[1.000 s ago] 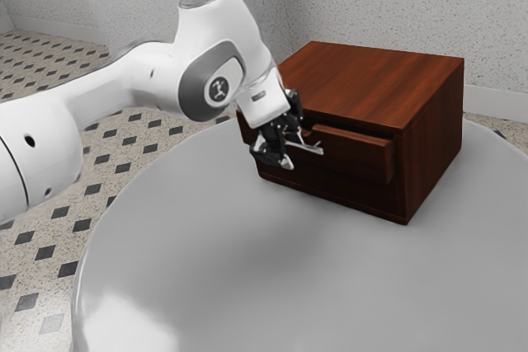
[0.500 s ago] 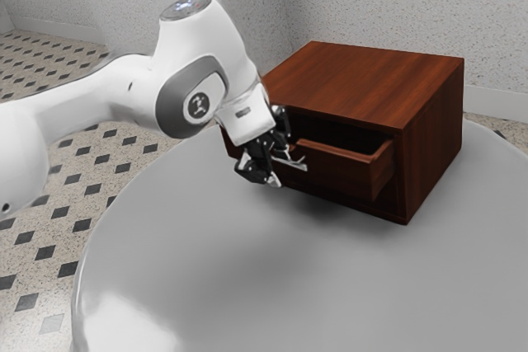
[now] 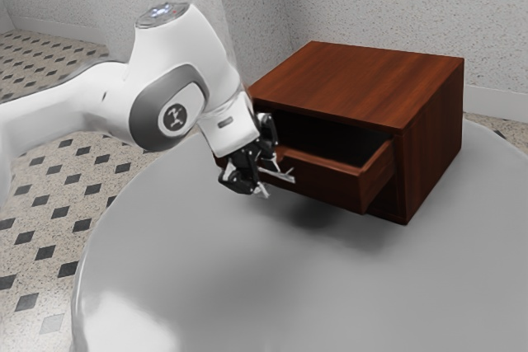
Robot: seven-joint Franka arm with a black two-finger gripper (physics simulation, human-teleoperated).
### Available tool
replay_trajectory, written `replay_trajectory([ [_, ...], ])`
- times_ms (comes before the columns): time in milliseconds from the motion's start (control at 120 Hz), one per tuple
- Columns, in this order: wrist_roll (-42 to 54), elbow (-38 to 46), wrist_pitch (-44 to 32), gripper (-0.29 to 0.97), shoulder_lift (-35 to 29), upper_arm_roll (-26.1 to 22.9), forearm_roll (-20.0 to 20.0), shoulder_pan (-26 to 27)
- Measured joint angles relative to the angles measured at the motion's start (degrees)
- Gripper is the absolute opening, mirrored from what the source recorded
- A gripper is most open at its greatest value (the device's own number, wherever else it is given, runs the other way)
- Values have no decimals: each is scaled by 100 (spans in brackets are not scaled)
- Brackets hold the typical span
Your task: Pull the drawer handle with one arm to open the drawer
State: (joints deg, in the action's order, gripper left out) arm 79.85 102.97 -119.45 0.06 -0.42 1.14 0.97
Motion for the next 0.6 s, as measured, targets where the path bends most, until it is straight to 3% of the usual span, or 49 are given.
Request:
replay_trajectory([
  [267,-92,818,-194,23,-816,-124,4,26],
  [400,-128,763,-230,44,-2064,-572,-33,112],
  [492,-147,-104,271,53,-2072,-611,-34,145],
  [600,-163,-1611,1244,59,-1177,-579,-85,308],
])
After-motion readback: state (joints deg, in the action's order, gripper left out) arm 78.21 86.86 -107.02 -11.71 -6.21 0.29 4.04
